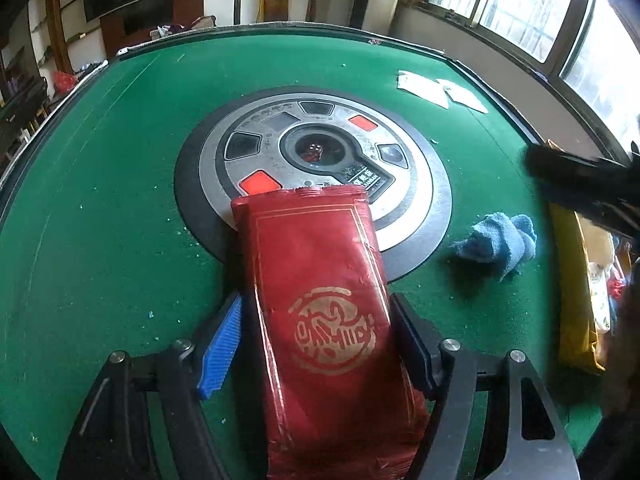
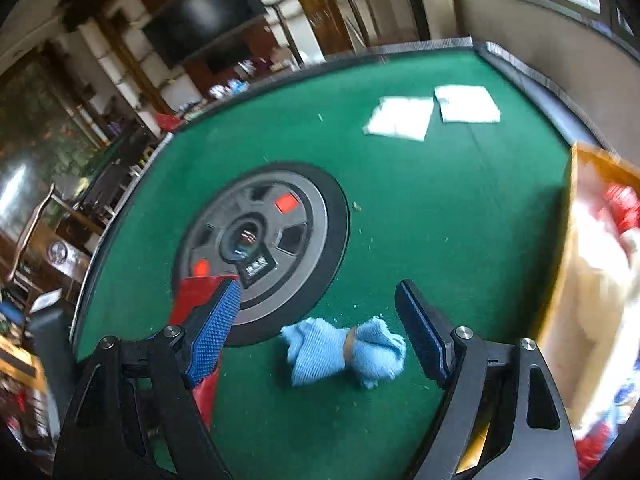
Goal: Organize soft objects
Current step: 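Lift the red pack with the left tool while the right tool grasps the light-blue cloth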
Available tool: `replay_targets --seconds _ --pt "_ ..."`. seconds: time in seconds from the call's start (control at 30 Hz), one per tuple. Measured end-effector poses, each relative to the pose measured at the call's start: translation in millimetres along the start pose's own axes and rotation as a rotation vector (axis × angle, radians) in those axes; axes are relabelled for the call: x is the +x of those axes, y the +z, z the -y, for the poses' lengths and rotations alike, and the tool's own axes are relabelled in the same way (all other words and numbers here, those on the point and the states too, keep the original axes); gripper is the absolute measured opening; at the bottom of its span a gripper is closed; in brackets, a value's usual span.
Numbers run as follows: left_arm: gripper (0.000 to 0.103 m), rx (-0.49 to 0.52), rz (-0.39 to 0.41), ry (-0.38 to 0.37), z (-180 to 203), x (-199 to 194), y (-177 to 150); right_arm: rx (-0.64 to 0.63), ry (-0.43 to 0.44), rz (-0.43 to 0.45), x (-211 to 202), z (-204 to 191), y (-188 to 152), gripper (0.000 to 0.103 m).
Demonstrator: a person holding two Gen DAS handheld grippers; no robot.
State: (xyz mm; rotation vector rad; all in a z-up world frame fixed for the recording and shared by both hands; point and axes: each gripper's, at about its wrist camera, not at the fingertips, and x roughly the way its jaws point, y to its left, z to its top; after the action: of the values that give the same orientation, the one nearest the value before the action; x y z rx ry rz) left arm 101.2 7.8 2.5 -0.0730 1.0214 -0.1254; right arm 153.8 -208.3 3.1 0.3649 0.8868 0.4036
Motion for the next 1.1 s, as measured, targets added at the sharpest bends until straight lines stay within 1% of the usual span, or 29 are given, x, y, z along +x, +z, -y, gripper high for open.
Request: replay_targets --seconds 0.1,0.17,0.2,0.23,0.33,0.37,0.4,0.47,0.5,0.53,0.6,0.7,0.83,0.87,0.9,0.93,0.97,1.0,1.07,1.1 --pt "0.072 0.010 -0.001 0.013 1.8 1.7 0.3 -0.030 -0.020 -0.056 14.2 -1.8 -0.3 0.081" --pt "0.072 0.002 -0.004 0.006 0.9 2.7 1.9 -0.028 0.031 -0.099 14.8 -0.9 -8.5 0.081" --pt "0.072 -0.002 -0.005 0.002 0.1 2.6 2.2 -0.023 0.086 -0.131 13.1 -0.8 -12.8 0.081" --pt "0.072 -0.005 -0.005 0.000 -0.6 2.0 2.0 -0.026 0.120 -0.150 10.2 -1.5 -16.5 0.081" --pt "0.072 -0.003 -0.004 0.007 0.2 2.0 1.6 -0.050 0.180 -0.118 -9.3 -2.0 -23.3 0.081" --pt "0.072 -0.002 -0.003 0.011 0.5 2.0 1.6 -0.044 0.210 -0.119 -11.8 0.0 -23.8 0.081" --pt "0.072 -0.001 -0.003 0.014 0.8 2.1 1.4 -0.047 0.218 -0.117 -11.7 2.6 -23.1 0.081" --pt "0.072 -0.002 -0.002 0.018 2.1 2.3 1.0 -0.088 0.128 -0.071 -11.1 3.2 -22.9 0.081" --pt "0.072 -0.003 -0.001 0.020 2.4 2.5 0.9 -0.121 0.063 -0.057 -8.0 2.8 -23.4 0.081" --pt "0.072 -0.003 0.000 0.022 2.9 2.6 0.7 -0.138 0.032 -0.069 -2.7 3.5 -24.7 0.081" --pt "0.072 -0.002 0.001 0.028 4.4 2.7 0.0 -0.118 0.019 -0.093 4.1 4.9 -27.5 0.081" --pt "0.072 -0.002 0.004 0.033 5.4 2.8 -0.3 -0.167 -0.064 -0.073 3.1 -5.4 -29.8 0.081" --pt "0.072 0.004 0.007 0.047 8.3 3.8 -0.8 -0.187 -0.141 -0.099 18.9 -15.0 -34.3 0.080" --pt "0.072 0.004 0.010 0.050 8.7 3.8 -1.2 -0.182 -0.157 -0.096 25.2 -16.1 -35.1 0.078" --pt "0.072 0.006 0.013 0.052 8.5 3.9 -1.4 -0.176 -0.169 -0.113 30.5 -14.2 -36.0 0.074" --pt "0.072 0.006 0.017 0.051 8.5 3.7 -1.8 -0.190 -0.189 -0.105 31.0 -14.7 -37.1 0.067" --pt "0.069 0.001 0.021 0.048 8.5 3.3 -1.9 -0.189 -0.202 -0.103 30.8 -15.2 -37.5 0.052" --pt "0.065 -0.001 0.025 0.043 7.8 2.5 -2.2 -0.168 -0.192 -0.093 27.0 -11.3 -36.1 0.049" --pt "0.062 -0.020 0.030 0.030 4.7 0.6 -2.0 -0.142 -0.130 -0.080 21.4 -5.8 -31.9 0.034" --pt "0.061 -0.035 0.032 0.017 2.0 -0.2 -1.8 -0.138 -0.122 -0.071 18.9 -5.5 -31.6 0.034"
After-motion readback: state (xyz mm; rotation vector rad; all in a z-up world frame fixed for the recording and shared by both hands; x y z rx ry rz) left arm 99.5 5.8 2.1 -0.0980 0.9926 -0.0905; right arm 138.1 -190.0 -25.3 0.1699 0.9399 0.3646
